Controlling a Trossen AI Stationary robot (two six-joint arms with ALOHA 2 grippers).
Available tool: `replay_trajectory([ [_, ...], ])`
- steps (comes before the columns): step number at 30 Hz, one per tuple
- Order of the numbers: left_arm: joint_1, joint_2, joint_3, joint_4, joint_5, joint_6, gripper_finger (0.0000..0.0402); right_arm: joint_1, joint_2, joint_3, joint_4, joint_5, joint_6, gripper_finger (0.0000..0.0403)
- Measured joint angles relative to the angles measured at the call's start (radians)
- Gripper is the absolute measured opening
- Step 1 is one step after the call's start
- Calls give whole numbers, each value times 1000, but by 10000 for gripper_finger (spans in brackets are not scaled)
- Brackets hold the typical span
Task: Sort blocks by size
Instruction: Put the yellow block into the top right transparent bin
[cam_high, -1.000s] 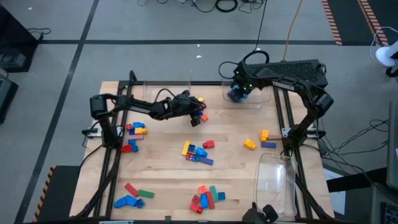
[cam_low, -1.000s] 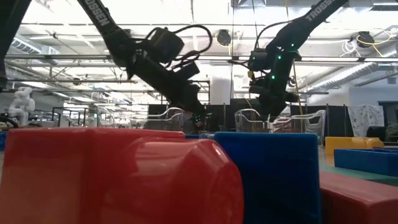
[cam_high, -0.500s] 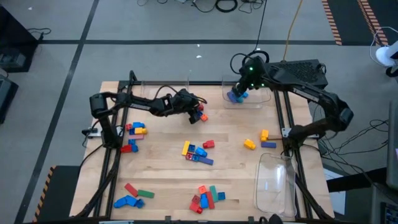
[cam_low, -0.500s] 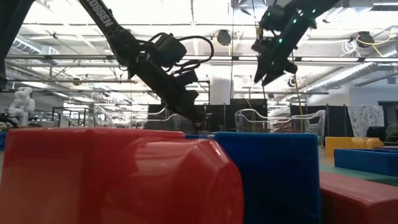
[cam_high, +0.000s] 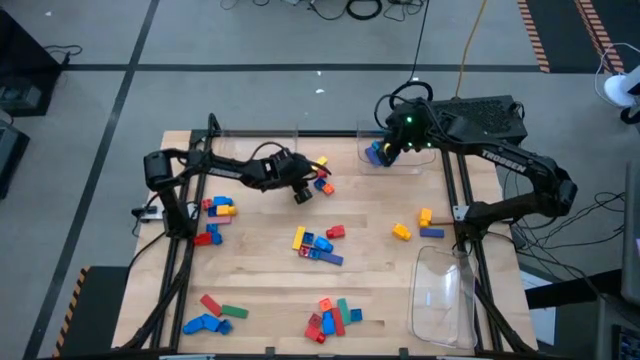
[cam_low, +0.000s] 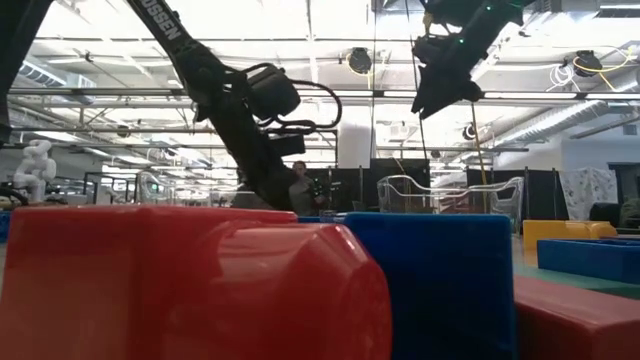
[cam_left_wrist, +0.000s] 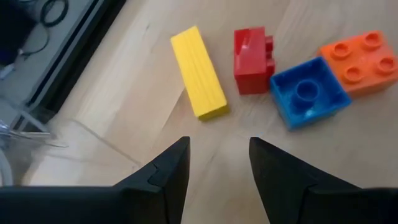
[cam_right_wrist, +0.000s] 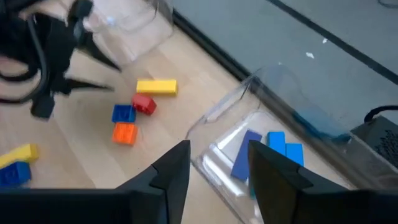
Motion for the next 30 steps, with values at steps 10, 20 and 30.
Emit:
replay_trajectory([
  [10,-48,-1,51,146,6,8,166,14,0,0,-3,1,-34,141],
  [20,17,141,252,88,42,39,166,19,0,0,-12,-8,-34,141],
  [30,55,257,390,-77,22,33,101,28,-10,0,-33,-4,-41,141],
])
